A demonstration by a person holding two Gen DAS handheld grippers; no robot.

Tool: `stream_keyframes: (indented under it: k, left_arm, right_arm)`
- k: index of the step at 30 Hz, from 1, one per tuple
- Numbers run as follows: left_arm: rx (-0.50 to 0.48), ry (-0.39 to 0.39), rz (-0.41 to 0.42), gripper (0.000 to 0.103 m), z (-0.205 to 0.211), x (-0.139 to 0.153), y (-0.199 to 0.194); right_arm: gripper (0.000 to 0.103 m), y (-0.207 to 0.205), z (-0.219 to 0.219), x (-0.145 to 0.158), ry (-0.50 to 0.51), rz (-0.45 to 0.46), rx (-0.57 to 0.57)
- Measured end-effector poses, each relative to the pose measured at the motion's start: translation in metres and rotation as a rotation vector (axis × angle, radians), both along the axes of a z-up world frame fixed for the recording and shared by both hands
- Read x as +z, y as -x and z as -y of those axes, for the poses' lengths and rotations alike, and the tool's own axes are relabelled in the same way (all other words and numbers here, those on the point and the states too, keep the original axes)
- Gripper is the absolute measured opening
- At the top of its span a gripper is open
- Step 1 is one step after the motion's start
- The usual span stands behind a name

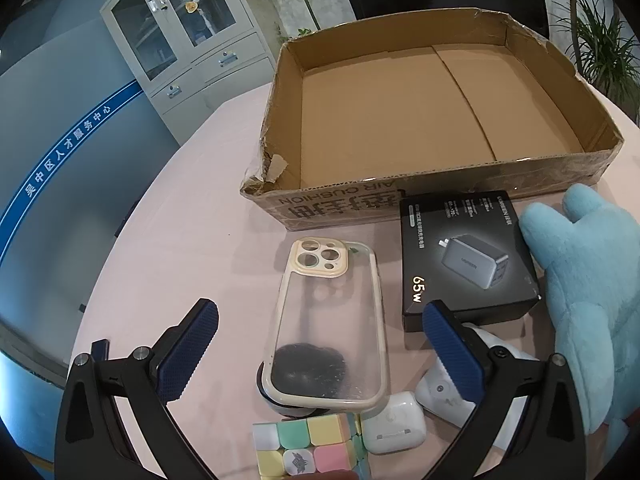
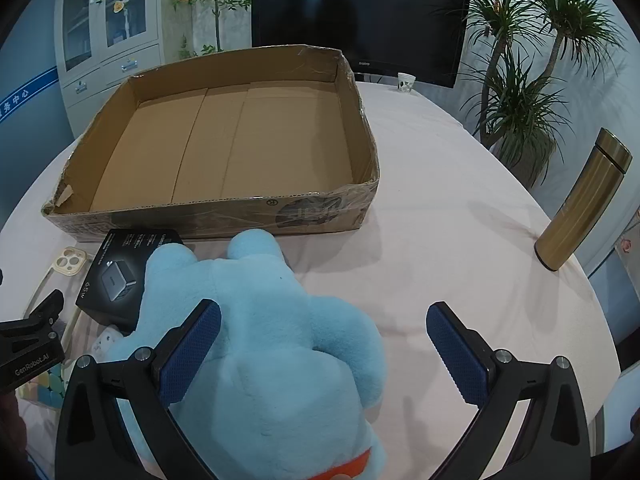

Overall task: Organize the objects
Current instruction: 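Move both tools toward the light-blue plush toy beside the box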

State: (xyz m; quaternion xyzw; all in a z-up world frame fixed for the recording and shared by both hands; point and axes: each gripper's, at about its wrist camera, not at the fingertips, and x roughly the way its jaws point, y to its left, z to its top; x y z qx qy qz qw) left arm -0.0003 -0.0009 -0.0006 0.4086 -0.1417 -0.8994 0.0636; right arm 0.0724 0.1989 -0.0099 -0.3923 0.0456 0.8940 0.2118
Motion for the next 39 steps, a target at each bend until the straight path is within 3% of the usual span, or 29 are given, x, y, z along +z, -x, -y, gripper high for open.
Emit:
stream_keyframes:
  k: [10,26,29,31,34,39]
  left_arm:
    - [0.0,0.008,0.003,0.102,-0.001,0.001,0.0]
    - [0.023,0.136,-0.032,0.102,-0.025,0.019,0.008]
    - [0.035,0.202,-0.08,0.102,-0.033,0.023,0.007]
    - [0.041,0.242,-0.116,0.102,-0.036,0.027,0.006]
    - [0.042,0.26,-0.136,0.102,-0.039,0.032,0.005]
    - [0.044,0.248,-0.127,0.102,-0.033,0.033,0.008]
  right_arm:
    - [0.103,0.001,0.0,-0.001,0.004,0.003,-0.001]
    - [0.103,0.003,0.003,-0.002,-0.001,0.02,-0.003]
    - [0.103,0.01,0.014,0.003,-0.066,0.032,0.005]
    - [0.103,0.017,0.031,0.009,-0.164,0.041,0.023]
    - [0.103,0.028,0.052,0.014,-0.253,0.047,0.053]
    - [0.103,0.037,0.059,0.011,-0.211,0.057,0.092]
